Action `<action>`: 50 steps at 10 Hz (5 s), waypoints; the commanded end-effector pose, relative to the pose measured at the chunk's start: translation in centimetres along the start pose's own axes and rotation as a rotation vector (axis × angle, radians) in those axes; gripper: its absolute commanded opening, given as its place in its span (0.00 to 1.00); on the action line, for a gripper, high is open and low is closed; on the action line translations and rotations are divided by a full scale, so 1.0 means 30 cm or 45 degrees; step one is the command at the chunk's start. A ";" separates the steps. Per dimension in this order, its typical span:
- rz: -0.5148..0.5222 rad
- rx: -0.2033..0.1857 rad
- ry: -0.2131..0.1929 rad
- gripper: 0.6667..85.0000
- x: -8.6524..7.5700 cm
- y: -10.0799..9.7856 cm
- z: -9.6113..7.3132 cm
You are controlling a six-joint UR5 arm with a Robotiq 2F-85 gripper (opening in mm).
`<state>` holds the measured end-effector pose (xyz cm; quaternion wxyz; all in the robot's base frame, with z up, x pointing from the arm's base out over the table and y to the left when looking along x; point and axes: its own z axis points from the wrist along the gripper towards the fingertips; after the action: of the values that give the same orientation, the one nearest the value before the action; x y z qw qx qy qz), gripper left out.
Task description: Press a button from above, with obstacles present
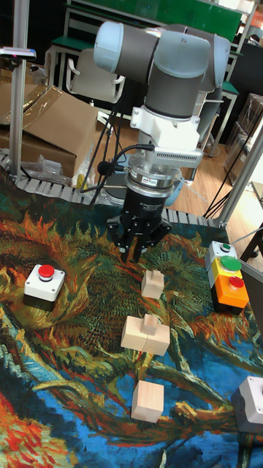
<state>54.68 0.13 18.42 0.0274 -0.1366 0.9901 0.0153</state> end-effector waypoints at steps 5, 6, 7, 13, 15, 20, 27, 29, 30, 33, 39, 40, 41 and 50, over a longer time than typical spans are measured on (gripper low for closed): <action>0.172 0.053 -0.014 0.01 0.049 -0.068 0.018; 0.187 0.030 -0.009 0.01 0.051 -0.053 0.019; 0.160 0.030 -0.008 0.01 0.051 -0.053 0.019; -0.067 0.038 -0.003 0.37 0.160 -0.231 0.089; -0.024 -0.052 -0.049 0.38 0.130 -0.169 0.088; 0.009 0.036 0.027 0.01 0.215 -0.301 0.114; -0.030 0.005 0.041 0.02 0.241 -0.336 0.149; -0.079 0.045 0.055 0.01 0.263 -0.434 0.179; -0.101 0.053 0.048 0.01 0.267 -0.451 0.185; -0.090 0.028 0.068 0.02 0.282 -0.435 0.185; -0.131 0.027 -0.003 0.01 0.151 -0.450 0.257; -0.126 0.007 -0.006 0.01 0.150 -0.436 0.258; -0.132 0.012 -0.002 0.01 0.153 -0.440 0.258; -0.158 0.024 0.006 0.01 0.223 -0.497 0.267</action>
<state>52.94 -15.61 9.53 0.0240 -0.1998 0.9795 -0.0014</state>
